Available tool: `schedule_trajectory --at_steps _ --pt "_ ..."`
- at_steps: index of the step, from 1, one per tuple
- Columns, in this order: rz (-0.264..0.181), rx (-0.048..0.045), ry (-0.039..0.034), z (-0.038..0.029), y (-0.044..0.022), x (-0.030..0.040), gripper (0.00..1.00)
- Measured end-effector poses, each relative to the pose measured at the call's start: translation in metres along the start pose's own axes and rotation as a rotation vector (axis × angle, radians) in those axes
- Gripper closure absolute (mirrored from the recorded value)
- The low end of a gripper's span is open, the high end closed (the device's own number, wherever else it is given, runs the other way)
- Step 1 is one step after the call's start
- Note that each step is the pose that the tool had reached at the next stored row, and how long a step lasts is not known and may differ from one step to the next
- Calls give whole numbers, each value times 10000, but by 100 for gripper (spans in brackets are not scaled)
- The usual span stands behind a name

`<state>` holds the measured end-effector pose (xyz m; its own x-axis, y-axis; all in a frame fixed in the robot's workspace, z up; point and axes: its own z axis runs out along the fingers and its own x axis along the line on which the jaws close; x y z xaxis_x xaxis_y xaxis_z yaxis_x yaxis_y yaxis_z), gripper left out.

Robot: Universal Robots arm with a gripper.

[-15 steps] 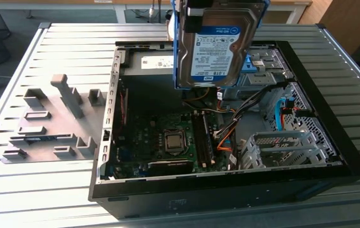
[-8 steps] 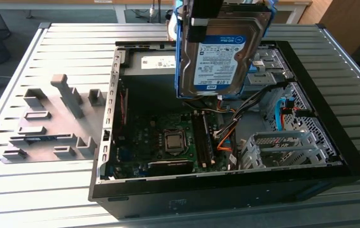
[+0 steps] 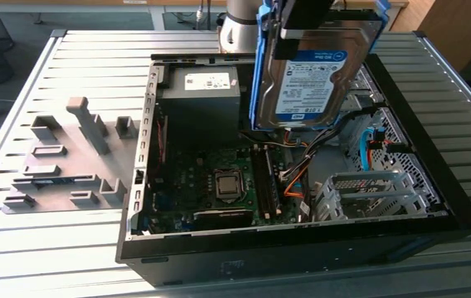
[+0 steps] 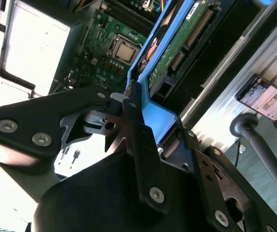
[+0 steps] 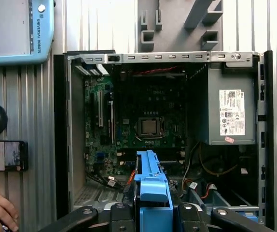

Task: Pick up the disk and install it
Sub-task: 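Insert the disk into the insertion slot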

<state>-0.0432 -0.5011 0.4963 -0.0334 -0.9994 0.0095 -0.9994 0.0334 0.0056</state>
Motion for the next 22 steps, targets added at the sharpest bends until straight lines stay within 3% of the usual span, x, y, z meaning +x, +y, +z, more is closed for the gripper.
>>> schedule_trajectory --at_steps 3,10,22 --pt "-1 1 -3 18 -10 71 64" --pt "-1 2 -4 59 -18 310 64" --pt "-1 2 -4 62 -19 340 64"
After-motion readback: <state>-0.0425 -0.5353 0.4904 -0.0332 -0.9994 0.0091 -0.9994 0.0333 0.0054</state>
